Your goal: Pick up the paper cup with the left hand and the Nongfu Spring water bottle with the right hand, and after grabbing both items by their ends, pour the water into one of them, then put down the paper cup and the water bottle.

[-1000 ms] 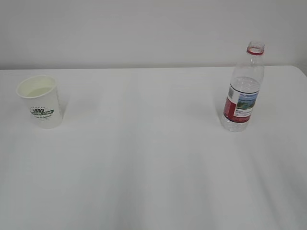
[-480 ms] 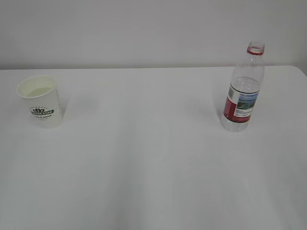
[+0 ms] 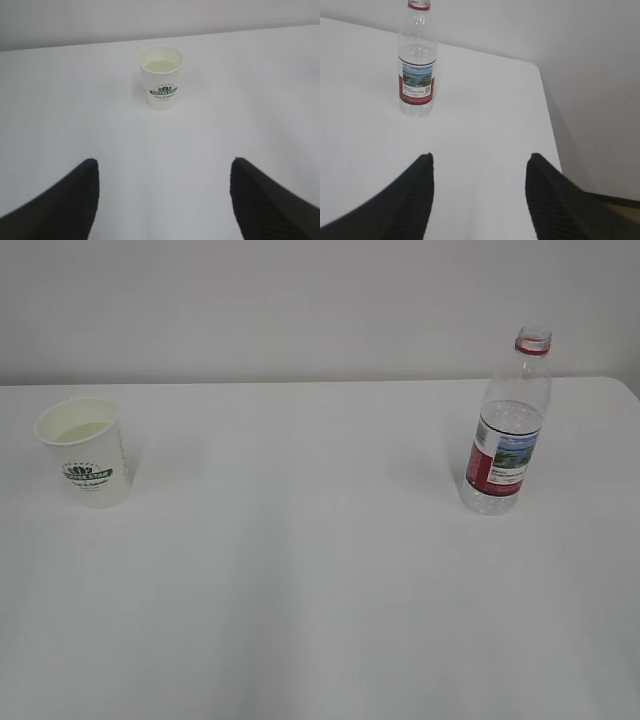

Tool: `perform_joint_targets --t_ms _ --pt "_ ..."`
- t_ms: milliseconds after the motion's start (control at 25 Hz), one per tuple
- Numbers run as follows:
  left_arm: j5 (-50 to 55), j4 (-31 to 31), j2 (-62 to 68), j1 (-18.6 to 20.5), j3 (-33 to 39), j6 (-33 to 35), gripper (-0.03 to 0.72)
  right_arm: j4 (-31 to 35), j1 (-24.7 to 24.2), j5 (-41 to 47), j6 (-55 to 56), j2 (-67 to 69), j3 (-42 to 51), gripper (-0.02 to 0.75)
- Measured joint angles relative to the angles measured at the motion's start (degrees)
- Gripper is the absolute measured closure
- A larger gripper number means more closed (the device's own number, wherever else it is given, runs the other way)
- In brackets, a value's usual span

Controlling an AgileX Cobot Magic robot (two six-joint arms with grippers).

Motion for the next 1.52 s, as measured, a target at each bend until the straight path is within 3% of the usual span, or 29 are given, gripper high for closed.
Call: perform_joint_targets --t_ms 960,1520 --pt "14.08 -2.92 -0.09 0.0 0.0 0.0 0.101 3.26 0.0 18.89 1.67 -0.17 -4.3 0.29" --pt "12.17 -4.49 -0.09 0.0 3.43 0.0 0.101 3.3 0.0 21.91 1.8 -0.17 -3.55 0.29"
